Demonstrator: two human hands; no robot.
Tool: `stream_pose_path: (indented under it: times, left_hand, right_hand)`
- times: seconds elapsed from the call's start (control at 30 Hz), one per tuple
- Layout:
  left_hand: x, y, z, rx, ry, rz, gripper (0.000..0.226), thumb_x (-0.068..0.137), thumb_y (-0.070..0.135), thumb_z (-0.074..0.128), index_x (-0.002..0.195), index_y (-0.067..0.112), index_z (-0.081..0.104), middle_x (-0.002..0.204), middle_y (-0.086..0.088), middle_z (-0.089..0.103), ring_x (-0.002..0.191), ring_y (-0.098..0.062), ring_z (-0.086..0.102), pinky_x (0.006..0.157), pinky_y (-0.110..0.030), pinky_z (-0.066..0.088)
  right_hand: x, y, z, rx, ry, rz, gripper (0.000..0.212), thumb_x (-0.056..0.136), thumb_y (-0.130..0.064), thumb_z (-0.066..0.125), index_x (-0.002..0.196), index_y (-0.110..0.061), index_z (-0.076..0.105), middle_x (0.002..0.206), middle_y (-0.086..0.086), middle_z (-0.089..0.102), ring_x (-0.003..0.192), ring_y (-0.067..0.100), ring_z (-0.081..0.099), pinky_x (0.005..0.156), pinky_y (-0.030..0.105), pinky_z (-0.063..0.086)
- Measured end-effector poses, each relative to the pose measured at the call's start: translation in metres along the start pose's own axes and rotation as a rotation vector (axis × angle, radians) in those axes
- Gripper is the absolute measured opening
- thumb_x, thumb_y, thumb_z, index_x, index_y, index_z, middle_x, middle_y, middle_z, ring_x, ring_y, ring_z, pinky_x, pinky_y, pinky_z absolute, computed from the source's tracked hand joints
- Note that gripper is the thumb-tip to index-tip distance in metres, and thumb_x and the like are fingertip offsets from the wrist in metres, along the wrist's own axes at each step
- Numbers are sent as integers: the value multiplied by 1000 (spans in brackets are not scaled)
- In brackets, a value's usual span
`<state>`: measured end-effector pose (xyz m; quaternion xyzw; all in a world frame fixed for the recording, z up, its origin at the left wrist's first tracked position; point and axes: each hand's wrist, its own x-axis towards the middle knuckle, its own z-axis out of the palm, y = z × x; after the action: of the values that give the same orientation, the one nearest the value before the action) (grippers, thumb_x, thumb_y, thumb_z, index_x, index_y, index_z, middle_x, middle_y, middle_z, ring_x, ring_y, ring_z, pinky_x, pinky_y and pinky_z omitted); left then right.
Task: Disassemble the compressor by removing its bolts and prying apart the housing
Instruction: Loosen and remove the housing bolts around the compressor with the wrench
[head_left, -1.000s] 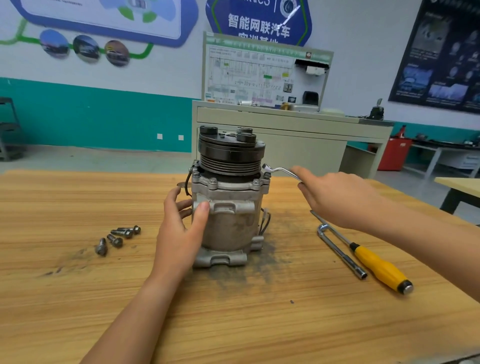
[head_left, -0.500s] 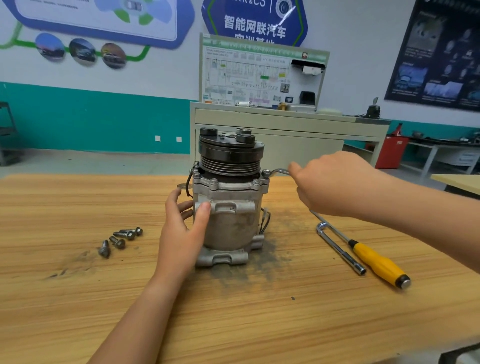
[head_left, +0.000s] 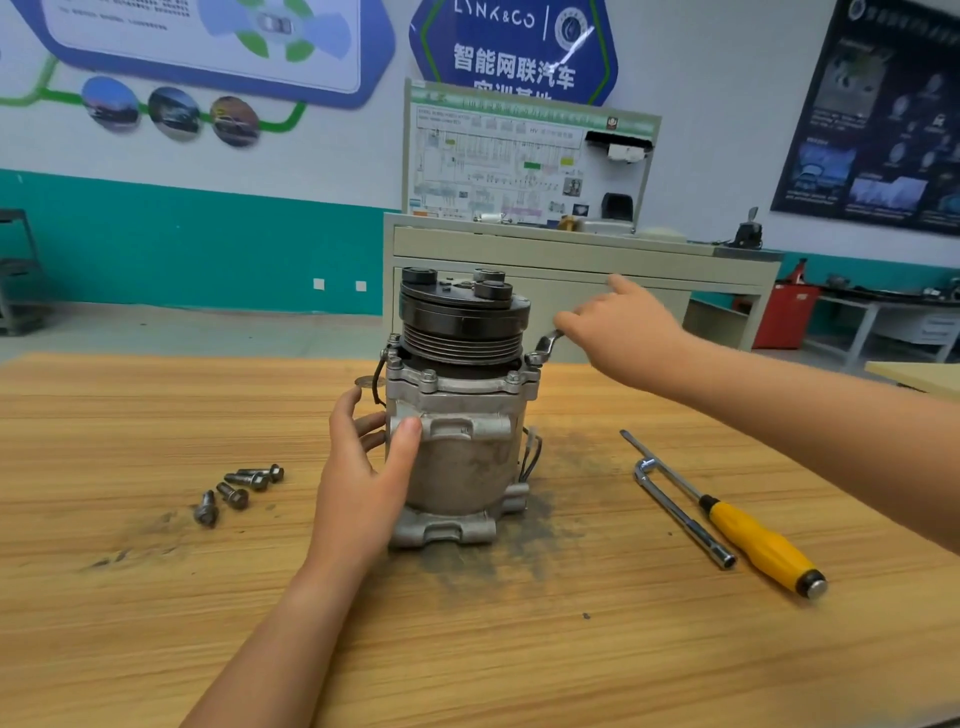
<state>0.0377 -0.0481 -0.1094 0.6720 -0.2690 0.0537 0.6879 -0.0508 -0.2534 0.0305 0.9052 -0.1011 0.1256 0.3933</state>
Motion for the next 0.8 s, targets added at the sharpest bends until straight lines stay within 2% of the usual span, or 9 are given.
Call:
stream_pose_path:
  times: [0.07, 0.2, 0.27, 0.33, 0.4, 0.47, 0.6, 0.7, 0.8]
  left_hand:
    - [0, 1, -1, 14, -5, 8, 88, 64, 72, 41, 142, 35, 24, 105, 24, 47, 95, 17, 45, 84, -27, 37]
    - [0, 1, -1, 32, -5, 11, 90, 61, 74, 40, 142, 37, 23, 103, 28, 46, 92, 20, 44, 80, -23, 35]
    - [-1, 2, -1, 30, -4, 10, 91, 61, 74, 40, 142, 37, 23, 103, 32, 44, 92, 20, 44, 80, -23, 35]
    - [-1, 2, -1, 24, 1, 7, 91, 60, 74, 40, 142, 37, 23, 103, 33, 43, 91, 21, 44, 79, -21, 36]
    - [-1, 3, 0, 20, 5, 6, 91, 60, 74, 40, 142, 37, 24, 104, 33, 43, 93, 19, 44, 76, -19, 35]
    - [-1, 2, 0, 19, 7, 9, 90, 60, 73, 40, 141, 37, 25, 103, 33, 44, 94, 19, 44, 78, -22, 35]
    - [-2, 3, 1, 8, 4, 7, 89, 61, 73, 40, 141, 37, 24, 104, 31, 45, 96, 12, 48, 83, -27, 34]
    - [-3, 4, 1, 17, 4, 12, 89, 64, 71, 41, 143, 36, 20, 103, 30, 45, 100, -6, 51, 86, -30, 33]
    - [-3, 4, 1, 8, 3, 14, 87, 68, 68, 42, 144, 36, 17, 103, 26, 46, 103, -7, 48, 87, -29, 32]
  right_hand:
    - [15, -6, 11, 18, 176, -53, 33, 89, 0, 48, 121, -9, 53, 112, 8, 65, 108, 24, 58, 110, 43, 23]
    - [24, -17, 19, 228, 472, -118, 27, 62, 19, 66, 86, 6, 68, 83, 20, 70, 83, 34, 68, 87, 55, 46]
    - [18, -19, 22, 354, 441, -20, 19, 78, 11, 56, 93, 4, 67, 90, 21, 69, 87, 33, 65, 90, 45, 44]
    - [6, -17, 24, 543, 442, 219, 22, 95, -7, 44, 108, -1, 61, 96, 16, 66, 86, 29, 59, 75, 37, 40]
    - [-13, -15, 19, 736, 516, 367, 26, 99, -16, 39, 114, -2, 55, 79, 12, 60, 67, 25, 52, 57, 31, 33]
    - [-36, -17, 10, 796, 603, 341, 28, 98, -13, 41, 121, -1, 52, 61, 5, 50, 50, 23, 45, 48, 29, 31]
    - [-73, -21, -4, 598, 341, 303, 34, 98, -24, 36, 129, -15, 45, 51, -7, 38, 42, 13, 37, 42, 24, 26]
    - [-78, -23, -8, 502, 119, 308, 36, 100, -29, 29, 134, -24, 37, 59, -4, 44, 50, 13, 41, 44, 26, 30]
    - [-75, -29, -13, 485, 62, 278, 35, 100, -25, 30, 135, -24, 38, 77, 3, 59, 64, 20, 51, 51, 28, 40]
